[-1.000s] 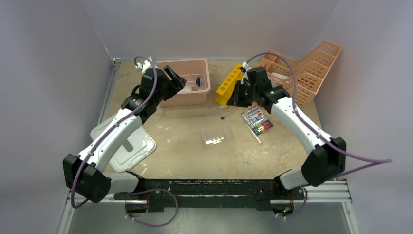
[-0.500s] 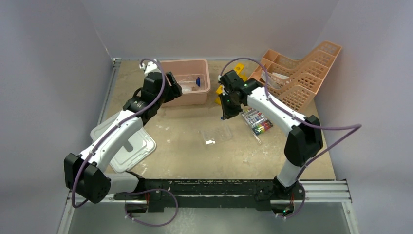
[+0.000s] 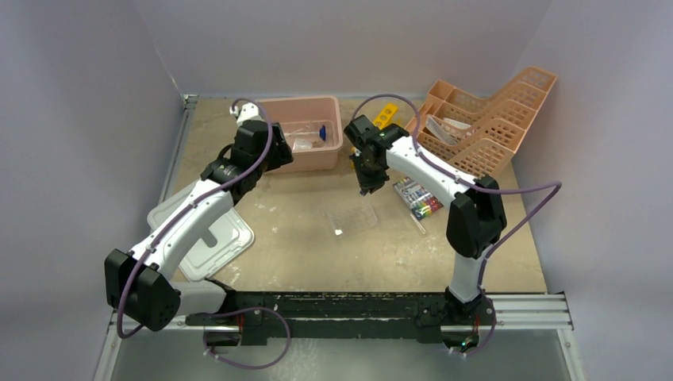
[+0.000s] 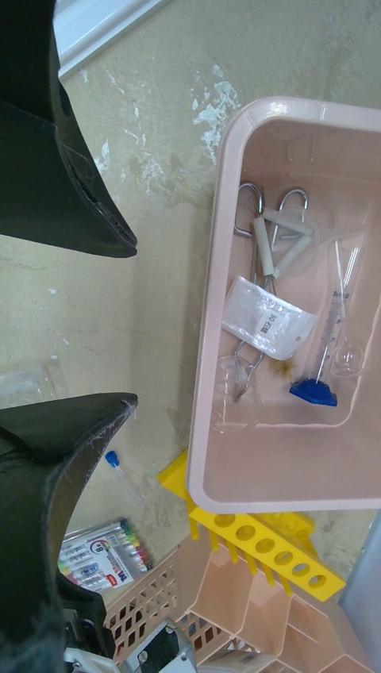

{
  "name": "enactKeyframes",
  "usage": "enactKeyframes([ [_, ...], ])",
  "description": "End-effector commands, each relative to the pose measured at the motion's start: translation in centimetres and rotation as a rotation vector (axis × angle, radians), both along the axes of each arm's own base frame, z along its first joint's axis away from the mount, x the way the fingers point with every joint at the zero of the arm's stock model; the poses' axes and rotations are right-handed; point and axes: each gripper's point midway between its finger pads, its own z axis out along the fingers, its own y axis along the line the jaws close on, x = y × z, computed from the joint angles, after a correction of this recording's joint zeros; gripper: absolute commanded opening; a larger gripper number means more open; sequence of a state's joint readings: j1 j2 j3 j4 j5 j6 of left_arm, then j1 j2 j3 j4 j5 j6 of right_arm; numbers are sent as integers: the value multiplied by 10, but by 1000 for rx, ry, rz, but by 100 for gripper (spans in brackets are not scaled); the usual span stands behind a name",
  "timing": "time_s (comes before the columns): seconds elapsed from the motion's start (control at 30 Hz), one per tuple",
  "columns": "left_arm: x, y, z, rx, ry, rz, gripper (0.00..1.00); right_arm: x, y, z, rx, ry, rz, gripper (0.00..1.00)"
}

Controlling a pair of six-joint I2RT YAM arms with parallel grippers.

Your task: Organize the chemistry lab equipment

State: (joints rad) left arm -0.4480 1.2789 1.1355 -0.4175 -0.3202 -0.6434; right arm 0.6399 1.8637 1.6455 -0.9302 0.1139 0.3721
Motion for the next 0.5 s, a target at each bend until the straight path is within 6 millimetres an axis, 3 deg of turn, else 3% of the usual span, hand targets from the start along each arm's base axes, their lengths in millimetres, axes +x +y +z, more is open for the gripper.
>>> enactKeyframes([
  [0.0,1,-2,26,-26,-57,-18,62,2,2,3,-15,-7,-15,16],
  [0.47,-4,3,35,25,-40,-33,62,9,4,-15,-92,-33,-26,15],
])
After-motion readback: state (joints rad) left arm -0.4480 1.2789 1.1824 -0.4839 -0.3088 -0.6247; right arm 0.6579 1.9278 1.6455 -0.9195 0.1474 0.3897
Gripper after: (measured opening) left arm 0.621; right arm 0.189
